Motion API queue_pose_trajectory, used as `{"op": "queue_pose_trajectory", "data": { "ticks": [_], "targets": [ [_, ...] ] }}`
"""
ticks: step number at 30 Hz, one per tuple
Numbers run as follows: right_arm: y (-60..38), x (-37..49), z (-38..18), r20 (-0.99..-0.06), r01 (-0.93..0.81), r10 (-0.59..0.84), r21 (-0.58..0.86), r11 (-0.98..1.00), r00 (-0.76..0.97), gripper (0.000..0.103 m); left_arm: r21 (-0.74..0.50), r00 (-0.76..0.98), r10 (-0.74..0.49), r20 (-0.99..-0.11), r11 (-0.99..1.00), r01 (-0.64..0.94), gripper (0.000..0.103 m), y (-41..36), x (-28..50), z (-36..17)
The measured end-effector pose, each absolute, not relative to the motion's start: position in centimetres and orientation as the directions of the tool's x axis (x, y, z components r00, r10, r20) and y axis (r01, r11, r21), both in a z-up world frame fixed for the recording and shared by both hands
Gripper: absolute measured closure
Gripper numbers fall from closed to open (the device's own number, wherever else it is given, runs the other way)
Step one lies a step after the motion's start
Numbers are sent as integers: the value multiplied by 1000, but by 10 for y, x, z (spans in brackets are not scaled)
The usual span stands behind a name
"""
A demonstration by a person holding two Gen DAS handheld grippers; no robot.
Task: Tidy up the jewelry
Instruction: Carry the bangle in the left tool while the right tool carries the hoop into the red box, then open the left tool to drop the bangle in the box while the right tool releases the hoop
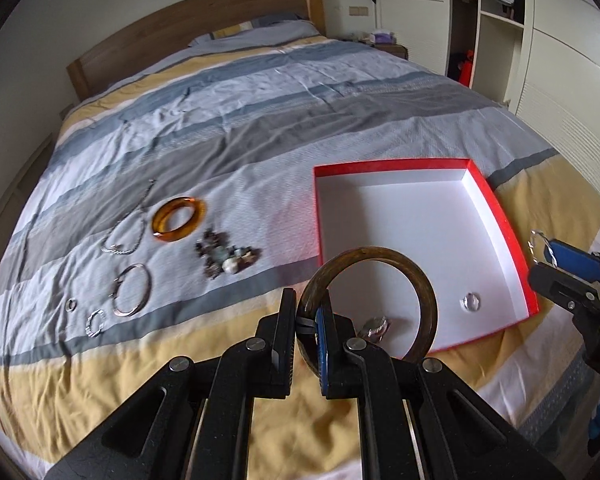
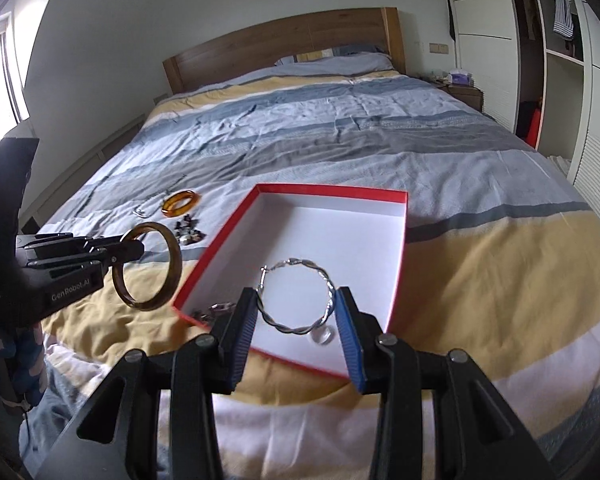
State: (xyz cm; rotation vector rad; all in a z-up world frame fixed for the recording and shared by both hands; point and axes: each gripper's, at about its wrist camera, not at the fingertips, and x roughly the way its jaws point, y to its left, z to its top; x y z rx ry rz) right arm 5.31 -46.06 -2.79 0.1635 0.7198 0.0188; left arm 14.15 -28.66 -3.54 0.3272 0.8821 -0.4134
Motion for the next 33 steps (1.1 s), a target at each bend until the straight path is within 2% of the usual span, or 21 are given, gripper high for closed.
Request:
{"op": "queue_pose_trajectory", "data": {
  "ticks": [12, 16, 26, 30, 32, 33],
  "targets": [
    [-477, 147, -63, -728, 63, 33, 104, 993, 685, 65, 104, 497, -233, -836, 823, 559, 94, -334, 183, -93],
    [-478, 170, -76, -752, 70, 12, 78, 994, 659, 65, 69, 465, -249, -849, 821, 567, 94, -336, 192, -110],
    [-472, 196, -101, -818, 73, -78, -44, 996, 570, 65, 79, 476, -255, -842, 814, 576, 91, -344, 190, -122],
    [-475, 196, -102, -819, 73, -68, -32, 997, 569, 64, 76, 472, -257, -843, 812, 579, 91, -345, 189, -122],
    [-475, 196, -102, -820, 69, -65, -30, 997, 568, 64, 79, 466, -258, -846, 804, 589, 89, -346, 187, -122],
    [-475, 196, -101, -820, 68, -66, -34, 997, 568, 64, 76, 460, -263, -848, 799, 596, 84, -347, 186, -122]
  ]
}}
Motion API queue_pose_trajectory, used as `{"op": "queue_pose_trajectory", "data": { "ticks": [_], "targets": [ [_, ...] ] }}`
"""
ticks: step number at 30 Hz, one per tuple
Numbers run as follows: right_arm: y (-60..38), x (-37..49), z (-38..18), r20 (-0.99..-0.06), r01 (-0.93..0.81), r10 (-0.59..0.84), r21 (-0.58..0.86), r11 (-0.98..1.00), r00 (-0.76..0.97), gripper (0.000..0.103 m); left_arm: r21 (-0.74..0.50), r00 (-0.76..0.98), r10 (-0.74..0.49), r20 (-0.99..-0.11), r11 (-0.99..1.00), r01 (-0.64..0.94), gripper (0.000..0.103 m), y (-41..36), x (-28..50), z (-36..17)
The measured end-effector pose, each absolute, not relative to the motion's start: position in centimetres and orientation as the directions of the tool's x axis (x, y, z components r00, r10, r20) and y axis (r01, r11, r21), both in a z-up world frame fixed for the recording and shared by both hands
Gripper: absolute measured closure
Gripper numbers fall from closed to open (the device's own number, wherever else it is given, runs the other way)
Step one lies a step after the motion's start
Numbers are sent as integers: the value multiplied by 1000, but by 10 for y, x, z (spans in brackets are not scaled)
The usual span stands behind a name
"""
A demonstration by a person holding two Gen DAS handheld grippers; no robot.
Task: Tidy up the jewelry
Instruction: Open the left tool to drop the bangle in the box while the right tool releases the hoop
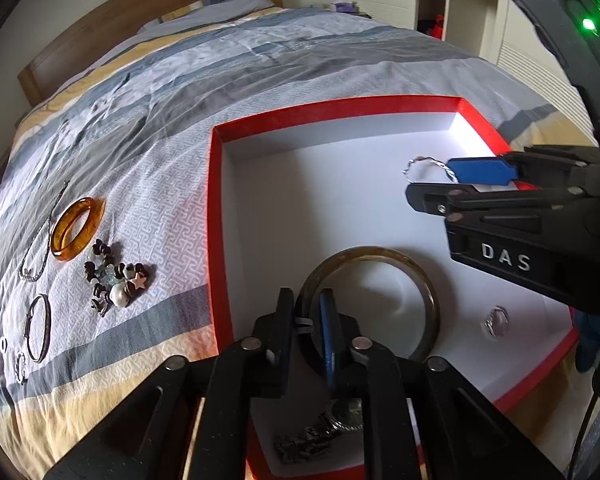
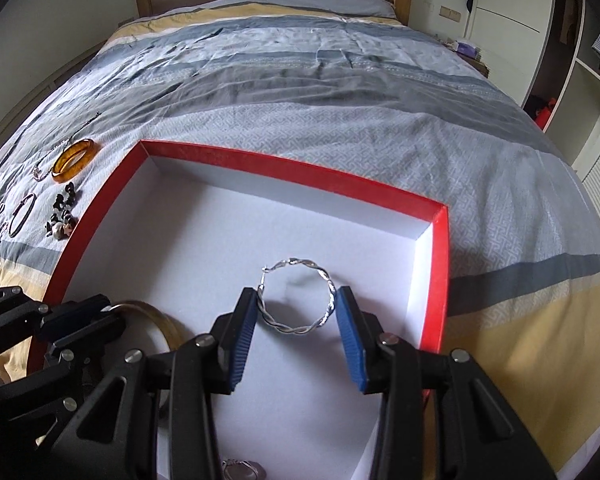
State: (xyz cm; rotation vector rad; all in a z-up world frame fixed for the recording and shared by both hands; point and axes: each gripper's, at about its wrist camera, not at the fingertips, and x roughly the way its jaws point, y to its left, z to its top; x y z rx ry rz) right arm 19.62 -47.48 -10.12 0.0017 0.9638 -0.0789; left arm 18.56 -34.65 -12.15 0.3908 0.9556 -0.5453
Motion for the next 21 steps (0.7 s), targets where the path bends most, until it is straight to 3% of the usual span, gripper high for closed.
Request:
{"op": "queue_pose_trajectory", "data": {
  "ticks": [2, 4, 5, 10, 21],
  "targets": [
    [-475, 194, -99, -822, 69, -75, -44, 997, 565, 64, 62, 444, -274, -853, 792, 608, 76, -347, 182, -120],
    [-476, 190, -94, -818, 76, -70, -33, 997, 571, 63, 69, 457, -276, -845, 792, 607, 59, -347, 177, -115],
    [-476, 186, -89, -811, 82, -76, -34, 996, 579, 61, 72, 465, -279, -840, 793, 604, 56, -345, 174, -112],
    [-478, 159, -56, -760, 100, -85, -26, 995, 644, 60, 68, 503, -308, -808, 798, 599, 51, -333, 158, -78],
    [-464, 82, 9, -655, 152, -31, 129, 980, 755, 56, 72, 610, -328, -721, 841, 537, 51, -271, 95, -5]
  ]
}}
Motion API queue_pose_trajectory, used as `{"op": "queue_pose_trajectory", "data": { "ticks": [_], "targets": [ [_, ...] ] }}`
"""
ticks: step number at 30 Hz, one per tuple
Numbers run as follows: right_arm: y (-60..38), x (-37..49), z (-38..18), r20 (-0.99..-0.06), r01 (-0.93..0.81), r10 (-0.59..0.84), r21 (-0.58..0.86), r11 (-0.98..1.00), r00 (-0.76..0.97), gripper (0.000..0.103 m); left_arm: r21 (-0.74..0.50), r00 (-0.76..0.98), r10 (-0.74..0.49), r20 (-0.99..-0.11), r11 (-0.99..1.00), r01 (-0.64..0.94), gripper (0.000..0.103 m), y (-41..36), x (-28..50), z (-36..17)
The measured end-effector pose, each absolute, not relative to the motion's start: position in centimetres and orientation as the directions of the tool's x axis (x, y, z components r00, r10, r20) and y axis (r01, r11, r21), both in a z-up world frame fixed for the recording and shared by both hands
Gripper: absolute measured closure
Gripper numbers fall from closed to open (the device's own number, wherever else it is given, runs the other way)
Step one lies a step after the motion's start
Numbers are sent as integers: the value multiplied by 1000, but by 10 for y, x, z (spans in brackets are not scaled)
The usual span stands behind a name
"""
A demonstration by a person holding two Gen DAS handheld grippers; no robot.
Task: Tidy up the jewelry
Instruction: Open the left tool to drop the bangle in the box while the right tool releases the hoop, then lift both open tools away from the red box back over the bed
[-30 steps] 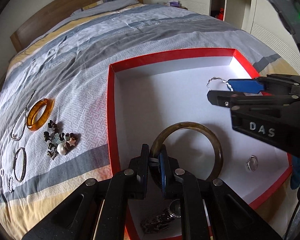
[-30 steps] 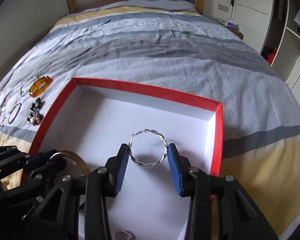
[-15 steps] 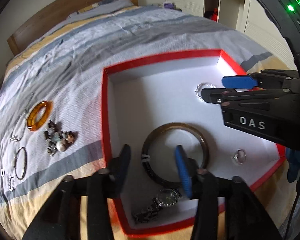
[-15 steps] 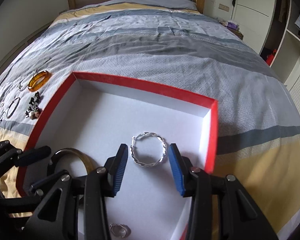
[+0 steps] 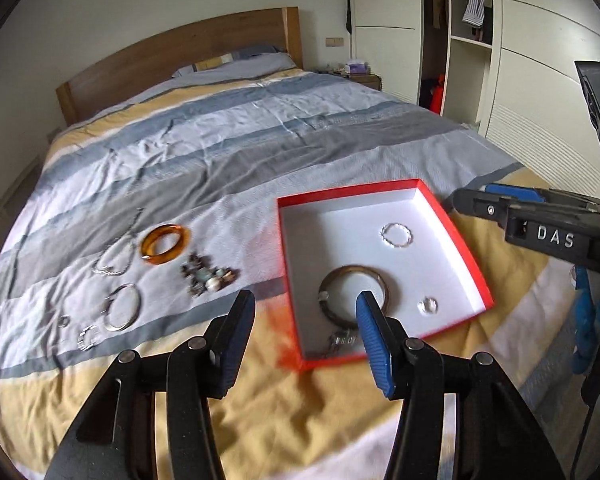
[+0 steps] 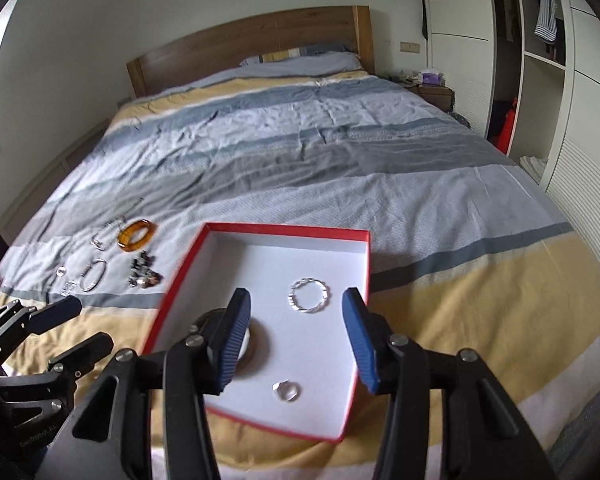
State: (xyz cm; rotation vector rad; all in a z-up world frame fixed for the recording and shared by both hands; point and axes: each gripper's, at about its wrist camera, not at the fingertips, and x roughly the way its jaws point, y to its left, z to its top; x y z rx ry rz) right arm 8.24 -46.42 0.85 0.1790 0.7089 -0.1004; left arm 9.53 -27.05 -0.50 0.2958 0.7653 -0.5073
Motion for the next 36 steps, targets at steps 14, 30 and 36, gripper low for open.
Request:
{"op": "queue_pose_trajectory", "data": {
  "ticks": [14, 30, 36],
  "targets": [
    [-382, 4, 64, -560, 14, 60, 126, 992, 826, 54, 100, 710, -246, -660, 908, 407, 32, -147, 28, 42],
    [-345, -11, 49, -584, -45, 119, 139, 989, 803, 54, -21, 744, -114, -658, 991, 134, 27, -11, 23, 16],
    [-336, 2, 38, -602, -55, 127, 137, 989, 788, 54, -12, 709, -62, -703, 997, 75, 27, 15, 38, -6]
  ]
}}
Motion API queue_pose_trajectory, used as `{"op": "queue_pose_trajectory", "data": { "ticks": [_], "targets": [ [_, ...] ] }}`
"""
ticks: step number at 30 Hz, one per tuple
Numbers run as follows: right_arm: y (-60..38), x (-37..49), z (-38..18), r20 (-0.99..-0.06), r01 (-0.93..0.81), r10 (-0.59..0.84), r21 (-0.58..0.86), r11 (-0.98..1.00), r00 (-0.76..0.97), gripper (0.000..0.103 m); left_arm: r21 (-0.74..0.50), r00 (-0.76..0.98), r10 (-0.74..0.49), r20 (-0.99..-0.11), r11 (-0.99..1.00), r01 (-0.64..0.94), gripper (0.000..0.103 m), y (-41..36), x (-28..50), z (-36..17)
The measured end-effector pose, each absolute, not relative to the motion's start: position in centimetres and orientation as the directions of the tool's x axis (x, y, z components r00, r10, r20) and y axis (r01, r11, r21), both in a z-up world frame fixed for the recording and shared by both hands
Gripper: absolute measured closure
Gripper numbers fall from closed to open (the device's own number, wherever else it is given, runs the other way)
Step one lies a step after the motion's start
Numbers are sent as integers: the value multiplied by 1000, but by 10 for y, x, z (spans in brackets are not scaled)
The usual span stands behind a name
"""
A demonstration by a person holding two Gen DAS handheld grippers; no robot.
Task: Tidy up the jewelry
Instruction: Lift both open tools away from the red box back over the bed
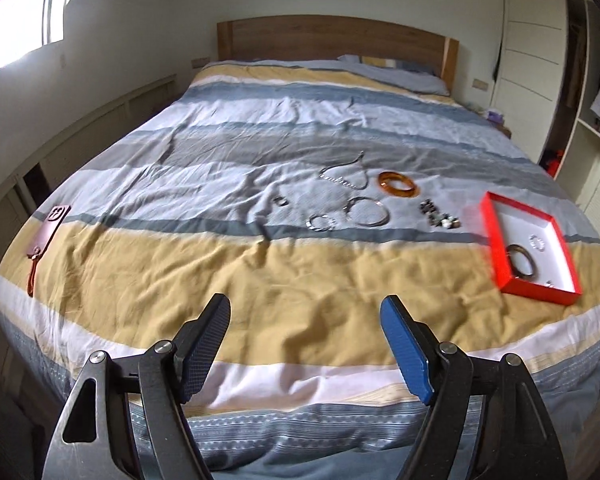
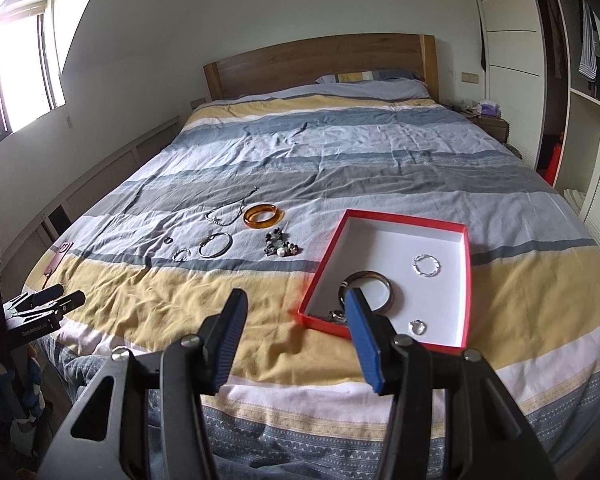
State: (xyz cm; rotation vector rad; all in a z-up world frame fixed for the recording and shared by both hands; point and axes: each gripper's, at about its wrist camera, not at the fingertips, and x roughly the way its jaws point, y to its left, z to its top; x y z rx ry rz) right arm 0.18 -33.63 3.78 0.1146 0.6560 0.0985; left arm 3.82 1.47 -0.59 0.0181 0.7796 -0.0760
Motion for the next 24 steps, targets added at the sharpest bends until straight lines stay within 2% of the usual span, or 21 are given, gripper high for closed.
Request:
{"op": "queue_pose_trajectory", "data": {
  "ticks": [10, 24],
  "targets": [
    [-316, 45, 13, -636, -79, 154, 145, 986, 756, 54, -8, 662, -39, -749, 999, 51, 25, 29, 73, -35],
    [-283, 127, -23, -708, -133, 177, 118, 984, 684, 53, -28, 605, -72, -793, 996, 82, 25, 30, 145, -75]
  ]
}}
